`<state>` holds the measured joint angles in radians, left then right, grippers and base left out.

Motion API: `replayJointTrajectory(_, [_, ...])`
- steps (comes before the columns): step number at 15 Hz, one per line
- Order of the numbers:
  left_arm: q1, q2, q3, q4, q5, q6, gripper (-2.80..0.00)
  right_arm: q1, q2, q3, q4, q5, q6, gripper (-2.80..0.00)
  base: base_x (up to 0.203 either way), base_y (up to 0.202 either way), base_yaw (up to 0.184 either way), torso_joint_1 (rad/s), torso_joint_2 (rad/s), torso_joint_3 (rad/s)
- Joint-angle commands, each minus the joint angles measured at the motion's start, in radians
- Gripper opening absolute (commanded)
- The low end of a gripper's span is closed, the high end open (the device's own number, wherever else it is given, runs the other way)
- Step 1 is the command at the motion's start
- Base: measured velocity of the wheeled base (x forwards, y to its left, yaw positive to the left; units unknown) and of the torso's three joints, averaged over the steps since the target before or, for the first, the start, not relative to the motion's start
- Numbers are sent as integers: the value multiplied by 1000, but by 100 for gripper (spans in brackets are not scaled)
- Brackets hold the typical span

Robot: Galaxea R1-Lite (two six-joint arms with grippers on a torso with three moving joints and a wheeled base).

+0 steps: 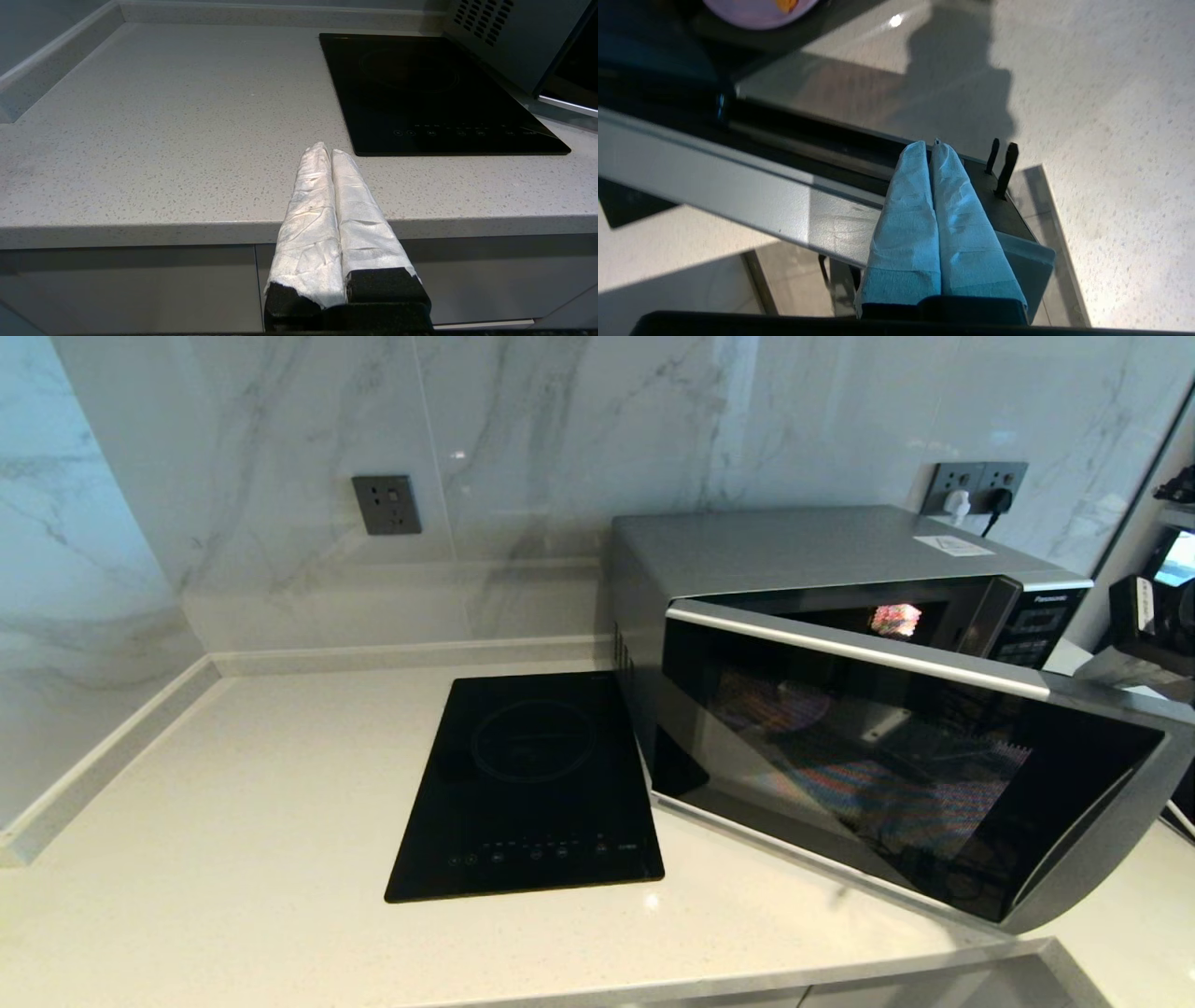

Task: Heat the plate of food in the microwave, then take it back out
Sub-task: Open the microwave oven

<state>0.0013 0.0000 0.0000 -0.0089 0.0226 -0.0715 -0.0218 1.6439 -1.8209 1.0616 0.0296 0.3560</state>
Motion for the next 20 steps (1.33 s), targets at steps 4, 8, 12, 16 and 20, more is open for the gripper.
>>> replayJointTrajectory(4, [0,2,0,0,0,-1,-280,193,-175,124,82,25,46,-280,0,0,0,0,0,0])
replayJointTrajectory(8, [0,2,0,0,0,-1,-280,299,-243,174,106,26,110,-280,0,0,0,0,0,0])
replayJointTrajectory(12, [0,2,0,0,0,-1,-280,364,-249,218,107,27,127,-280,0,0,0,0,0,0])
replayJointTrajectory(16, [0,2,0,0,0,-1,-280,567,-231,231,101,28,207,-280,0,0,0,0,0,0])
replayJointTrajectory(20, [0,2,0,0,0,-1,-280,728,-149,225,53,20,306,-280,0,0,0,0,0,0])
